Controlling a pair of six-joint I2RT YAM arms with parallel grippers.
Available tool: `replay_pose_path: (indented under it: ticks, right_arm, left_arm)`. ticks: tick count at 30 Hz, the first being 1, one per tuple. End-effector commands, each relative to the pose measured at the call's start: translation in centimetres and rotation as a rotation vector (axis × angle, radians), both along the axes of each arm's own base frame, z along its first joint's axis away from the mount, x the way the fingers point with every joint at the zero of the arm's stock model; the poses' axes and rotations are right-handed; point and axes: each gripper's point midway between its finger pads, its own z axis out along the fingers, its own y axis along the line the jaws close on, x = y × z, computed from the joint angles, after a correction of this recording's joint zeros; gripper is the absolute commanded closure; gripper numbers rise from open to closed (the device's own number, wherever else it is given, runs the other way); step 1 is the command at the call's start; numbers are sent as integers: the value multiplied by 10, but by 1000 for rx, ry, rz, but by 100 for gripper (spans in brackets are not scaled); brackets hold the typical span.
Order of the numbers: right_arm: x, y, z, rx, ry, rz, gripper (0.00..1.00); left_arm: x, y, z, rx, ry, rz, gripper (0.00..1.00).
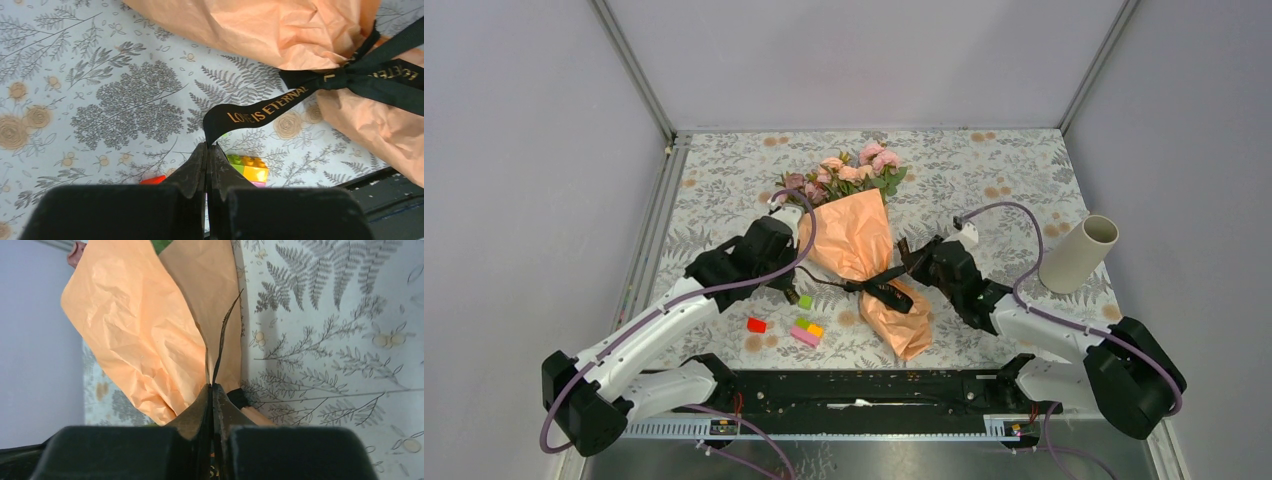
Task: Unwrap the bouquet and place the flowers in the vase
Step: Untie the ribbon from the wrapping paper.
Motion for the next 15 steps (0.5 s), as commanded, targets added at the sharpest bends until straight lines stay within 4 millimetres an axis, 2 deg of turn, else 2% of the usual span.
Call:
replay_pose_path:
  ticks: [1, 5, 9, 15]
  right_arm:
    - [9, -6, 25, -224, -94, 84, 100]
    - [10, -14, 29, -350, -95, 123, 100]
    - [9, -21, 28, -416, -81, 149, 100]
    - [14, -26, 27, -441, -76, 183, 100]
  left_arm:
    - [0, -22, 17, -144, -32, -41, 100]
    - [-2, -30, 20, -219, -29, -18, 100]
    - [-2, -37, 10, -323, -36, 38, 100]
    - [-2, -22, -2, -337, -48, 149, 100]
